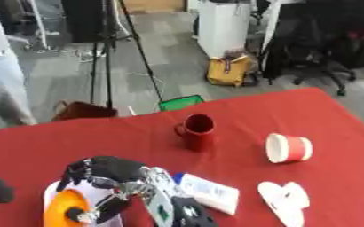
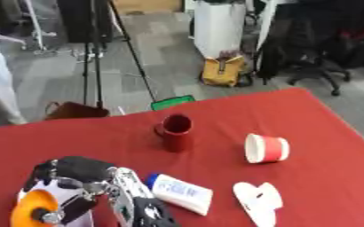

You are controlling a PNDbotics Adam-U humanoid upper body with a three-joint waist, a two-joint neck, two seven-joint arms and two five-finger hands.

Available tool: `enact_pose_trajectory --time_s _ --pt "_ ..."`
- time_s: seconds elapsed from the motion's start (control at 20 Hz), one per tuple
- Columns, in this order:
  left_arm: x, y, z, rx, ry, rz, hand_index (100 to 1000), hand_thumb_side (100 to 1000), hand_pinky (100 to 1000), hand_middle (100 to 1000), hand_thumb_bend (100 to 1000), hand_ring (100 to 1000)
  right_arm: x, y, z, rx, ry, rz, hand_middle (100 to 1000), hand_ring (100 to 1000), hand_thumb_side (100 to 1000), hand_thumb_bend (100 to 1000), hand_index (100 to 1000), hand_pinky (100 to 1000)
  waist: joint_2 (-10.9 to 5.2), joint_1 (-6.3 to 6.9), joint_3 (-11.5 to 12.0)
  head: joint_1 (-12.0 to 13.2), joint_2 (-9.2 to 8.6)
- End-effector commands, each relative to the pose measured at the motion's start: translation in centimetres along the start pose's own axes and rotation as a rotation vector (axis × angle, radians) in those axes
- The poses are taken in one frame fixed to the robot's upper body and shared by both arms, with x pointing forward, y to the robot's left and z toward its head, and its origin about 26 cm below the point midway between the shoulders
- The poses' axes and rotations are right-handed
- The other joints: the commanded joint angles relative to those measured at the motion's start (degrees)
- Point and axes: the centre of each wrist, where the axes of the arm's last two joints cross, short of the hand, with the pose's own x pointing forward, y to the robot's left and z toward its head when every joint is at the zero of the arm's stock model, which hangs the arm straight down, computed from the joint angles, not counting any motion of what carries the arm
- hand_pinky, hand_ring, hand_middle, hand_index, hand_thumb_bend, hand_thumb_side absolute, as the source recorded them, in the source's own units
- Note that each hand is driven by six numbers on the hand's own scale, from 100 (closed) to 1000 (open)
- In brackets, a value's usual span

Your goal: Pick up objects on the table and place them in the box.

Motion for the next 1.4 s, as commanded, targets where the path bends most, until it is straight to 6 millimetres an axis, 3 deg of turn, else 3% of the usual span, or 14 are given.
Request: enact_pose_trajectory --time_s 0.05,0.6,0.85,1.1,1.4 --pt "0.7 0.2 -0.5 -0.011 -0.034 -0.01 813 992 713 682 453 708 0.5 -0.8 -0.8 0.184 -0.13 0.095 752 702 402 286 813 598 -0.79 0.11 0.0 0.3 -0.59" --pt "0.7 0.2 -0.4 -0.009 -0.03 -0.011 812 991 713 683 456 710 0.4 -1.5 -0.6 0.204 -0.122 0.12 751 712 409 265 819 616 -0.92 0.08 -0.3 0.4 -0.49" --pt "0.7 0.3 -0.3 -0.005 -0.028 -0.012 812 991 714 688 460 715 0.2 -3.7 0.1 0.06 -0.121 0.123 690 659 392 183 807 564 -1.03 0.1 -1.0 1.5 -0.13" --pt "0.7 0.5 -0.2 0.001 -0.026 -0.022 812 989 715 694 464 722 -1.1 -7.7 3.1 -0.141 -0.08 0.175 645 623 375 184 801 528 -0.98 0.06 -2.3 3.0 0.63" --pt "0.8 0.7 -0.3 0.002 -0.033 -0.033 814 982 717 709 470 737 -3.2 -10.7 8.5 -0.308 0.003 0.226 625 604 376 181 802 507 -1.0 0.11 -4.6 5.9 3.17"
